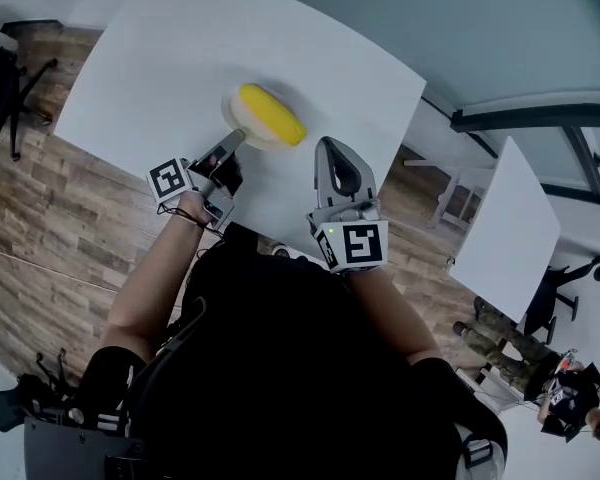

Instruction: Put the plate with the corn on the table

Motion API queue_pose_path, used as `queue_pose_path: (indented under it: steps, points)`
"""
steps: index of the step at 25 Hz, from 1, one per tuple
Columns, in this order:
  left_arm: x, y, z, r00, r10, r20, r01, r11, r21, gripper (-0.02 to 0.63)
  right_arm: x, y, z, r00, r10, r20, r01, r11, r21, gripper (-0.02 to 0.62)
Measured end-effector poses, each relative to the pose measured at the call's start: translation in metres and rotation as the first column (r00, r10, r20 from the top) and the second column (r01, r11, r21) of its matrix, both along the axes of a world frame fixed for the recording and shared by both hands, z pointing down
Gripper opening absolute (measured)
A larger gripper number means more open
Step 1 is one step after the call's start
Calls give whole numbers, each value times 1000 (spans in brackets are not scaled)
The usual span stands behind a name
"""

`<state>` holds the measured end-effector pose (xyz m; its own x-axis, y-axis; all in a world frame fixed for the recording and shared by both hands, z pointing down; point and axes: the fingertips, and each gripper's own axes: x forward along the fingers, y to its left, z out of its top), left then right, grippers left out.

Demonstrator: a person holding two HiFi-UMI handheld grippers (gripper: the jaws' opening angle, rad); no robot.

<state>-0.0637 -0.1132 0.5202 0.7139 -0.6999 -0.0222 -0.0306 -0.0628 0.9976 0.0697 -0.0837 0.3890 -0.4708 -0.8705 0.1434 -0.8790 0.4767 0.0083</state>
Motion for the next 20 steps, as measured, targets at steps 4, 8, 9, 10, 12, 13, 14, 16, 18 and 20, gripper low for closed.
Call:
queue_pose_path:
  steps: [4, 8, 9, 10, 12, 13, 14, 16, 18, 20]
  points:
    - [-15, -35, 29, 999, 28, 21, -27, 998, -49, 25, -15, -28, 7, 1000, 22, -7, -22, 1000, -20, 3]
    - [-27, -58, 50, 999, 42, 27, -40, 996, -85, 25, -24, -45, 10, 999, 44, -20, -45, 998, -33, 3]
    - [-27, -62, 55, 998, 46, 33, -43, 995, -92, 25, -24, -48, 12, 999, 49, -22, -49, 998, -37, 3]
    - [-28, -68, 61, 998, 51, 41, -47, 994, -101, 25, -24, -52, 14, 998, 54, -24, -55, 998, -42, 3]
    - [-26, -79, 71, 997, 65, 48, -59, 991, -120, 25, -22, -61, 19, 997, 66, -27, -67, 996, -55, 3]
    - [-25, -84, 74, 996, 74, 43, -68, 989, -130, 25, -22, -65, 21, 997, 72, -28, -73, 995, -61, 3]
    - [-23, -88, 76, 996, 85, 39, -79, 987, -139, 25, -23, -67, 23, 997, 77, -29, -79, 995, -66, 3]
    - [-22, -95, 78, 992, 113, 60, -103, 983, -152, 25, -26, -71, 24, 996, 82, -27, -84, 994, -73, 3]
    - [-24, -100, 79, 980, 138, 144, -113, 979, -172, 25, -30, -74, 24, 996, 85, -24, -86, 993, -76, 3]
    - [-30, -101, 84, 957, 151, 248, -101, 974, -204, 25, -32, -74, 26, 996, 90, -20, -91, 993, -81, 3]
